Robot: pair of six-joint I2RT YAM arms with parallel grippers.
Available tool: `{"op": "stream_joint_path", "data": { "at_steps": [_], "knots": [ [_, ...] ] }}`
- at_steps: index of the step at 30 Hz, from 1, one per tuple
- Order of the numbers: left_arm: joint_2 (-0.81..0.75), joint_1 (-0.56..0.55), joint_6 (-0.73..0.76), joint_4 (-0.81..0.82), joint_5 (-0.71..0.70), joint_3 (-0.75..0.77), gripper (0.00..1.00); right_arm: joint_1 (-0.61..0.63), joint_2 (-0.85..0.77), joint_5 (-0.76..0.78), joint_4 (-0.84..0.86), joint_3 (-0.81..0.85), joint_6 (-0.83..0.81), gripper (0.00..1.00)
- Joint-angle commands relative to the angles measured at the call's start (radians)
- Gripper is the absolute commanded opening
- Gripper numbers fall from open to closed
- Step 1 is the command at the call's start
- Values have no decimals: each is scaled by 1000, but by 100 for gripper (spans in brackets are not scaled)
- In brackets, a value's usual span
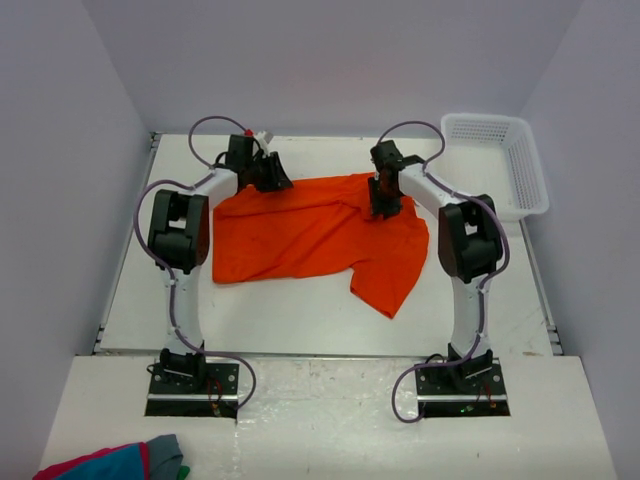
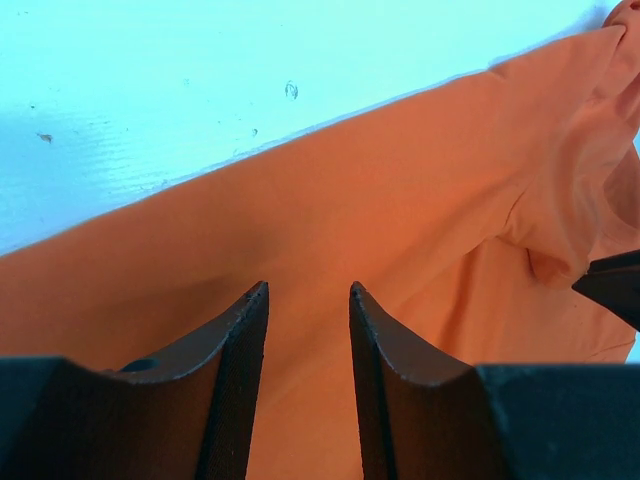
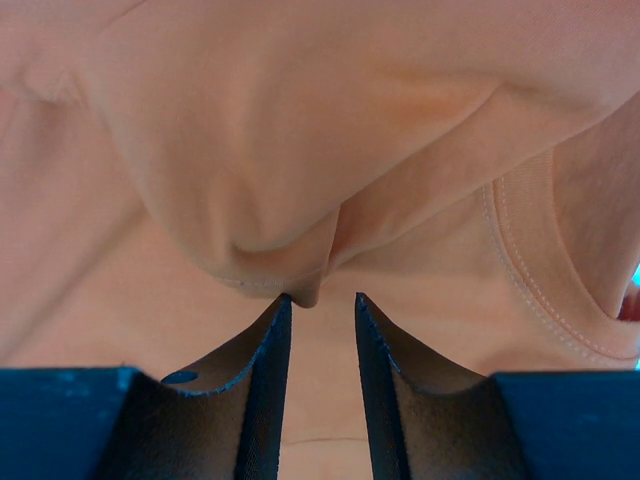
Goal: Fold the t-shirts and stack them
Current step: Fold the flattened tshirt in 1/3 of the way
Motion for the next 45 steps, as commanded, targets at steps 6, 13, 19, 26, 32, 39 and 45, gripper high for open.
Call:
{"op": "stream_joint_path", "data": {
  "at_steps": [6, 13, 19, 26, 32, 39, 45],
  "knots": [
    [5, 13, 17, -5, 4, 4, 40, 4, 55, 50, -42, 101, 54, 30],
    [8, 16, 18, 7, 16, 1, 40, 2, 21, 70, -13, 56, 71, 27],
    [21, 18, 17, 10, 24, 1, 40, 8, -16, 63, 6, -3, 74, 25],
    [36, 22, 15, 7, 8, 6, 40, 16, -71, 64, 49, -68, 77, 25],
    [42, 25, 14, 10, 15, 1, 40, 17, -42, 58, 38, -43, 76, 26],
    [33, 27, 15, 14, 18, -10, 40, 20, -13, 41, 27, 0, 79, 26],
    [16, 28, 17, 21, 24, -19, 40, 23, 15, 15, 20, 23, 73, 28]
  ]
}}
